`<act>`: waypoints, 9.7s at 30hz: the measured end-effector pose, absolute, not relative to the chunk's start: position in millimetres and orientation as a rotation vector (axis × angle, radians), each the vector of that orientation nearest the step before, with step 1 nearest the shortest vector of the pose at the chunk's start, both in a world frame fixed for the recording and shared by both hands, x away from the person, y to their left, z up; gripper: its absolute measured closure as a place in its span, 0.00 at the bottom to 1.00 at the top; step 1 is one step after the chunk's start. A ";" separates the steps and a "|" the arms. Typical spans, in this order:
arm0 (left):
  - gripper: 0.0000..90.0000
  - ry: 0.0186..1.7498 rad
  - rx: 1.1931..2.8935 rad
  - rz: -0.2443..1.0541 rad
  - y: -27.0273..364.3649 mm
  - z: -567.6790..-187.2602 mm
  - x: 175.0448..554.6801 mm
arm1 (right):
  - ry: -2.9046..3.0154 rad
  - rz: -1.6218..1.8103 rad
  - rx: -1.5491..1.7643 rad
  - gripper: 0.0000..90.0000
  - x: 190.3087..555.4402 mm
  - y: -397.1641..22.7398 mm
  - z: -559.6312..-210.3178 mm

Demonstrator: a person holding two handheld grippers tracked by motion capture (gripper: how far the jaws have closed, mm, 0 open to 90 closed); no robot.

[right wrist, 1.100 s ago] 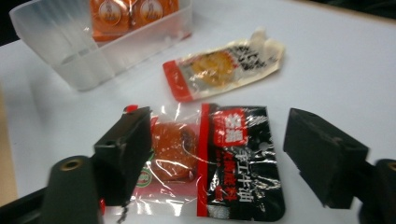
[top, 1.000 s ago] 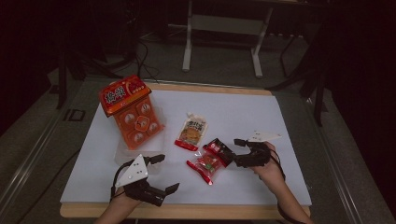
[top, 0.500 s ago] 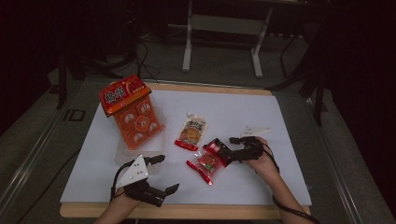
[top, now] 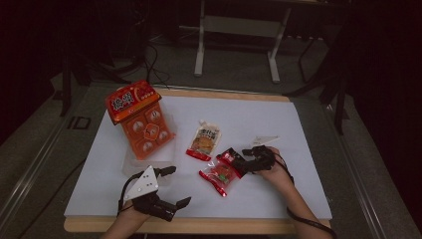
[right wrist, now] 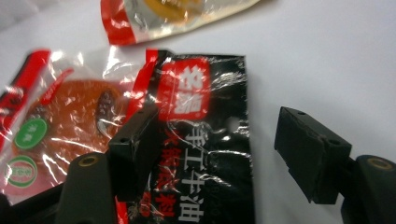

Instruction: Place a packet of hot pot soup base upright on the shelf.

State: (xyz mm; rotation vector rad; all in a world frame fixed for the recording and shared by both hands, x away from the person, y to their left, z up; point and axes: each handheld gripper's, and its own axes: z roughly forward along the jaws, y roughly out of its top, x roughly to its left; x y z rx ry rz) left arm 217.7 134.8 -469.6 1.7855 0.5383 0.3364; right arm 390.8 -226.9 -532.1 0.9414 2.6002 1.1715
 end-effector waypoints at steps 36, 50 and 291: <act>0.02 0.539 1.797 0.347 134.0 -471.2 217.4 | 2.536 1.050 0.926 1.00 378.9 -216.2 -519.0; 0.02 0.538 1.804 0.351 132.6 -470.5 217.3 | 2.544 1.190 0.922 1.00 372.7 -216.4 -499.1; 0.15 0.674 1.799 0.452 253.5 -434.6 278.9 | 2.279 1.664 0.773 0.20 292.5 -239.5 -425.5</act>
